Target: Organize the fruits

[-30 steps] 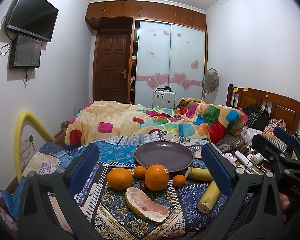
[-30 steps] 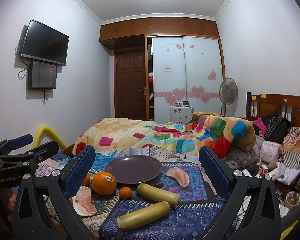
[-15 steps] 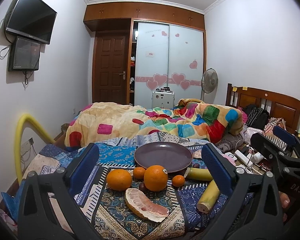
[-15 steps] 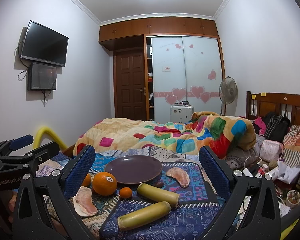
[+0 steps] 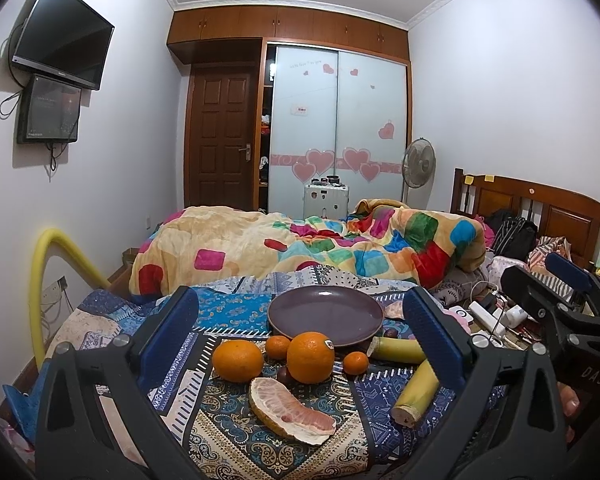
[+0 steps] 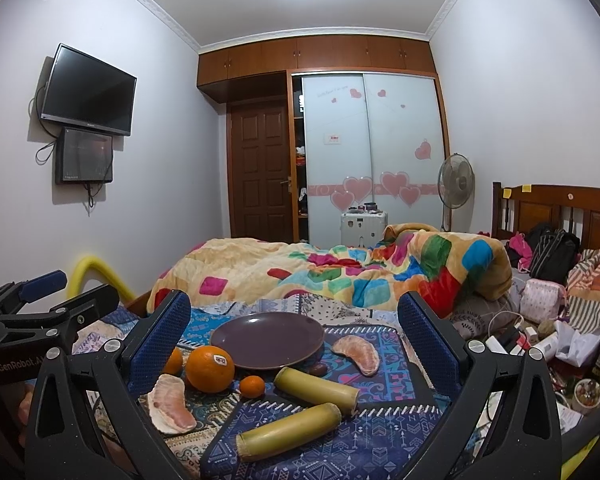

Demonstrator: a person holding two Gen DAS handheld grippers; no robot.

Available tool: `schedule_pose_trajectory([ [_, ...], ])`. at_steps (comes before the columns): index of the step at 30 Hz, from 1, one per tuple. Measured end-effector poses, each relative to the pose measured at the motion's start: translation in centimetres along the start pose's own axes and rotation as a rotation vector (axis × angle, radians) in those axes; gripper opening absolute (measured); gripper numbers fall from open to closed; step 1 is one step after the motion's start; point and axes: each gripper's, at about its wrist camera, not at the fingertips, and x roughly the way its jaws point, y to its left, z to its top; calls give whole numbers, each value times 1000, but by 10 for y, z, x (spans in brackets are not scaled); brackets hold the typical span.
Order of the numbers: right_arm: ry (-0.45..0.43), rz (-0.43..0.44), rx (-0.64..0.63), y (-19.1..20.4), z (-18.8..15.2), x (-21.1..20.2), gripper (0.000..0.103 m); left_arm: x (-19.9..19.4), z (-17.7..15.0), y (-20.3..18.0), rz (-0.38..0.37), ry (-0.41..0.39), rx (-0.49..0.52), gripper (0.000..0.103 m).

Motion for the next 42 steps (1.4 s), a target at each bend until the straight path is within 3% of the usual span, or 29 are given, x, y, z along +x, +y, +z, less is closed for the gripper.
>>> schedule_pose_trajectory([
  [15,42,-4,12,3,-7,8,103,11,-7,4,9,47,-6,103],
  [29,326,-22,42,-5,-70,52,103,78,-84,14,53,356,14,103],
  [42,480,9,9,9,-95,79,103,105,-114,20,24,476,4,103],
])
